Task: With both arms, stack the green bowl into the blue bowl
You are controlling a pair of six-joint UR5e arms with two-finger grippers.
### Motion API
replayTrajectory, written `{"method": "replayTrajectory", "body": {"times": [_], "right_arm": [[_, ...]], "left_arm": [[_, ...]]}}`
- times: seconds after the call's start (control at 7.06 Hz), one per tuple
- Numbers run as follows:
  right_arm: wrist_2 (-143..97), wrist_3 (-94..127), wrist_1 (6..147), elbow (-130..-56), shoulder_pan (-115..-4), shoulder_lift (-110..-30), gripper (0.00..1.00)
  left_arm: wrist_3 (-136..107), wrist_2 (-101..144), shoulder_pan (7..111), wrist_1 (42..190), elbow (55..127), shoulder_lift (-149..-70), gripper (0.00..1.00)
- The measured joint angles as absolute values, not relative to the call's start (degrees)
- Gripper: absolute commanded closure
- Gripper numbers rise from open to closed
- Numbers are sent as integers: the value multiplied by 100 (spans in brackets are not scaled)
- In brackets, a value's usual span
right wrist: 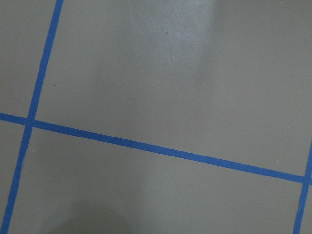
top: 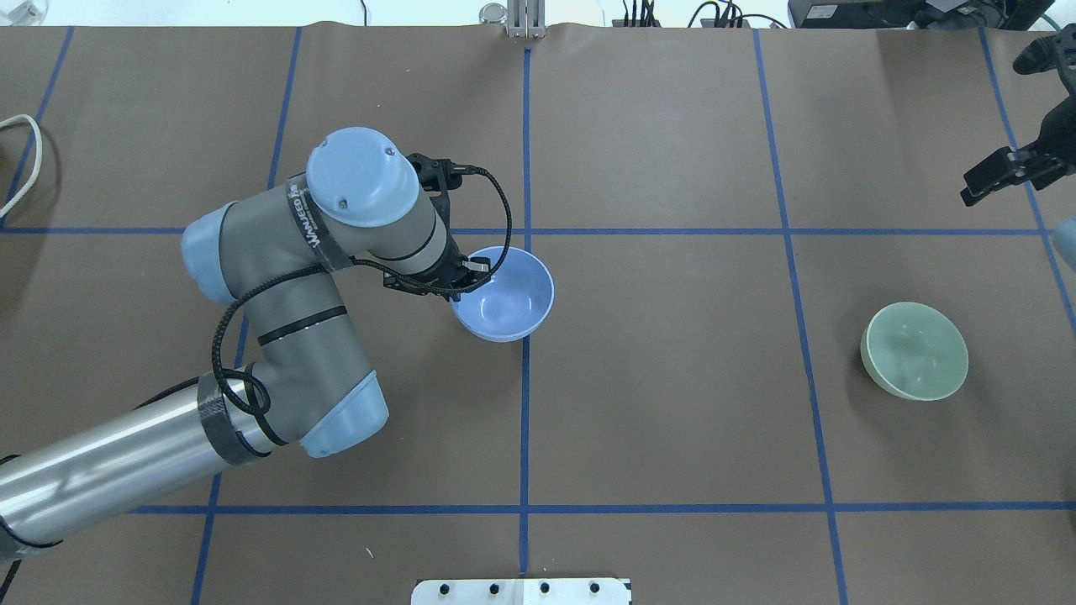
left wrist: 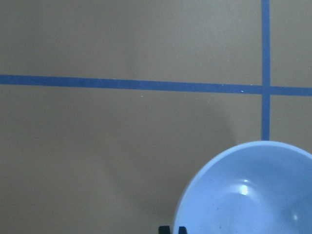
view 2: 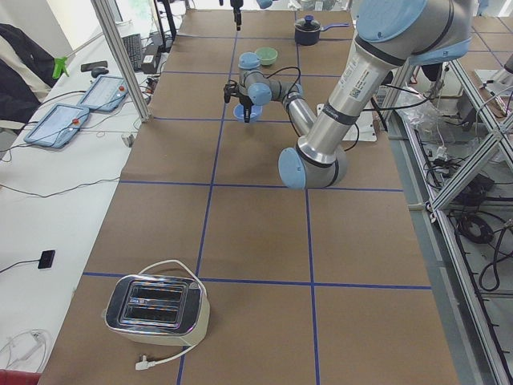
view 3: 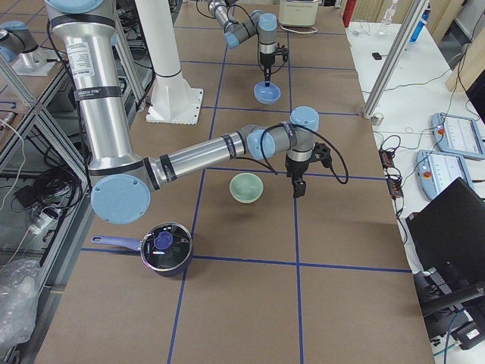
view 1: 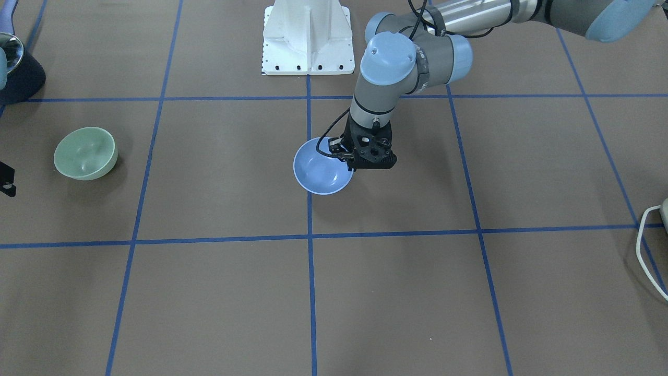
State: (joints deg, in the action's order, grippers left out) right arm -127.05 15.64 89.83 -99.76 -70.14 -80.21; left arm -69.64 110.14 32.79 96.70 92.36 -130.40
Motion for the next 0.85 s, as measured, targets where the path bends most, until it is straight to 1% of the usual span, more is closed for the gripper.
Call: {"method": "replayTrajectory", "body": {"times": [0.28, 0.43, 0.57, 0.85], "right_arm": [[-12708, 1564, 8982, -9976, -7014, -8016, 0], [-12709, 1566, 8982, -9976, -7014, -8013, 0], [-12709, 1570, 8982, -9976, -7014, -8010, 0], [-12709, 1573, 8983, -9978, -7014, -8011, 0]], "left_arm": [[-7111, 10826, 3074, 9904, 9104, -13065, 100], [-7153, 10707, 3004, 9953, 9068, -13081, 95], [-7181, 10644, 2969, 9974, 9036, -13107, 83], [-7196, 10582, 2926, 10071, 8939, -13127, 65]]}}
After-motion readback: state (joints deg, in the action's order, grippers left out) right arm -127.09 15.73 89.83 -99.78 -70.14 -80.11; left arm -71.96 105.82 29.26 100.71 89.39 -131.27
